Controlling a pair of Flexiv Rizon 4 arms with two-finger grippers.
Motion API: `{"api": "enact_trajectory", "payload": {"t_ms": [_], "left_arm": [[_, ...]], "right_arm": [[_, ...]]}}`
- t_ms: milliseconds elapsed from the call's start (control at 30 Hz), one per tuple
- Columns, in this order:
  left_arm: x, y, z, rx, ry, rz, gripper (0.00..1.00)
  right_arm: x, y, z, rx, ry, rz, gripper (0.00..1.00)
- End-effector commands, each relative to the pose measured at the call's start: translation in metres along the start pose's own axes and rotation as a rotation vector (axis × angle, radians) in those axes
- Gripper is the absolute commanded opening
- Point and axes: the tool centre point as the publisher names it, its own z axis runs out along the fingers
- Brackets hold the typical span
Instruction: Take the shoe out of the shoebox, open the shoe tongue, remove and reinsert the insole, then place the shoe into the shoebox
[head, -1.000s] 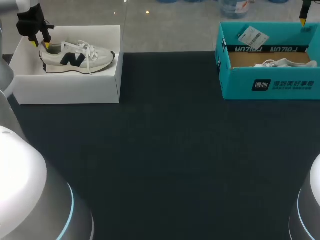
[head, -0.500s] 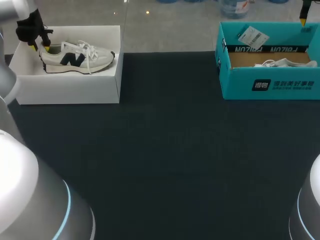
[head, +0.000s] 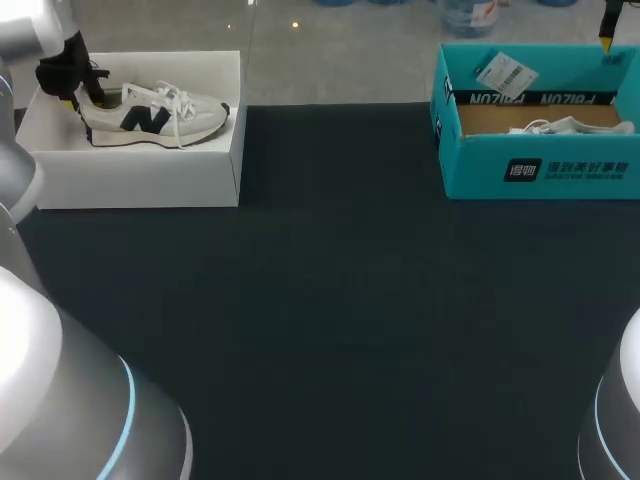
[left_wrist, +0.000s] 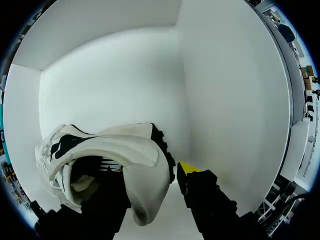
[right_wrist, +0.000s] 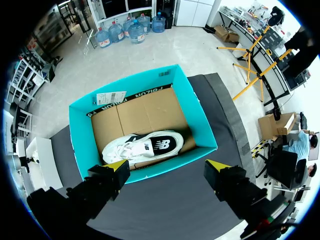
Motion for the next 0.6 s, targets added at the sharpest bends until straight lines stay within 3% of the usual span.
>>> {"api": "enact_trajectory", "payload": {"t_ms": [33,167,400,500,600], "left_arm": [[0.0040,0.0212,0.0140,0.220,0.000,0.000,0.49],[0.0037,0.0204,0.0179,0.236,0.003,0.000,0.47],[0.0062,0.0174,0.0204,0.256,0.017,0.007,0.29],[0.0088,0.0171,0.0201,0.258,0.025,0.006,0.08],[0.0114,0.0173,0.0160,0.255,0.030,0.010,0.00]], "right_arm": [[-0.0003,-0.0010,0.0000,-0.002,0.002,0.000,1.00],[-0.0003,-0.0010,0.0000,-0.002,0.002,0.000,1.00],[-0.0003,-0.0010,0.0000,-0.002,0.002,0.000,1.00],[-0.0003,-0.0010,0.0000,-0.002,0.002,0.000,1.00],[-0.0003,-0.0010,0.0000,-0.002,0.002,0.000,1.00]]}}
